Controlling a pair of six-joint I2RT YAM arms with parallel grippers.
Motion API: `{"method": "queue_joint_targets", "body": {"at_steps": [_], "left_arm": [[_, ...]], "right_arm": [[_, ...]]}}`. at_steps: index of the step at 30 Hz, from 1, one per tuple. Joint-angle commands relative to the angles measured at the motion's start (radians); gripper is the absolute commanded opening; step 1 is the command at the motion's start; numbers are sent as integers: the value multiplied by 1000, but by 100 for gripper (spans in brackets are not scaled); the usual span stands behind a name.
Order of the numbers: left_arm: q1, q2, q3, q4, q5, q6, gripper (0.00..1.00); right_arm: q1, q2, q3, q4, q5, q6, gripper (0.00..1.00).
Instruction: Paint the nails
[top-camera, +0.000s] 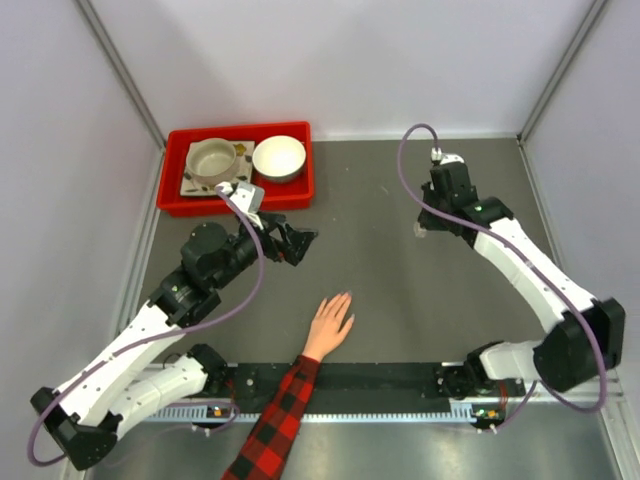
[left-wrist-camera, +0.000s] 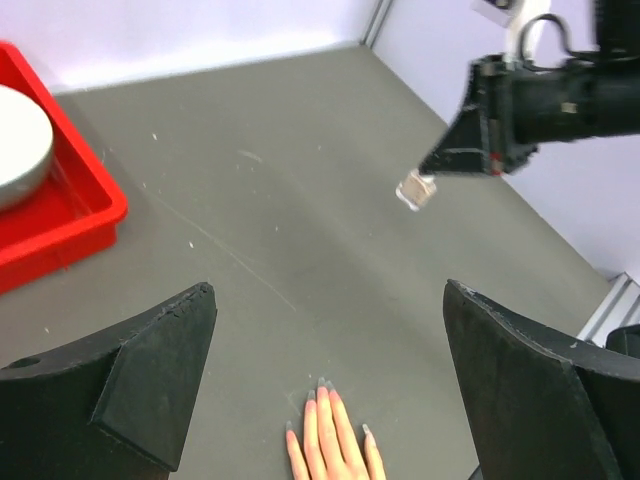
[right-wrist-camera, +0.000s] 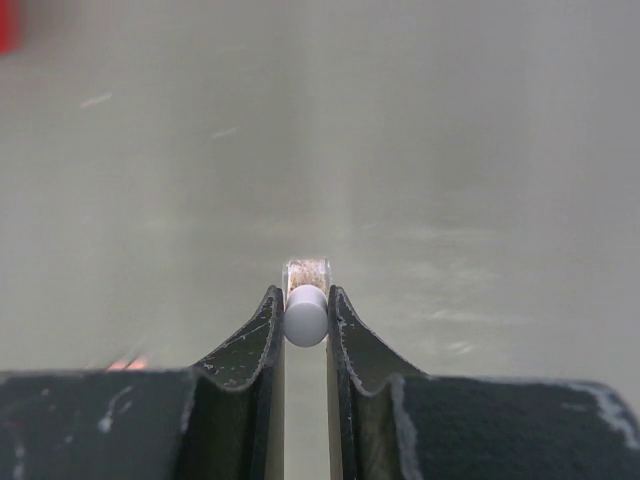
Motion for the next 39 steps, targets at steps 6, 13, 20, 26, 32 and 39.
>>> {"method": "queue_joint_targets", "body": {"at_steps": [6,13,20,26,32,39], "left_arm": [[-1,-13,-73,87,26,-59,98],[0,-18,-113,135,35,-79,98],[0,-4,-110,124,28,-69,98],[0,2,-111,126,31,-71,98],[0,17,-116,126,43,-76,98],[0,17,-120,130,46,-79,98]], "right_arm": [[-62,233,-37,264,230,3,0],[-71,343,-74,372,226,3,0],[-71,400,-107,427,241,28,0],[-71,417,-127,445,237,28,0],[-71,403,-130,439,213,26,15],[-71,366,-120,415,204,12,42]]}}
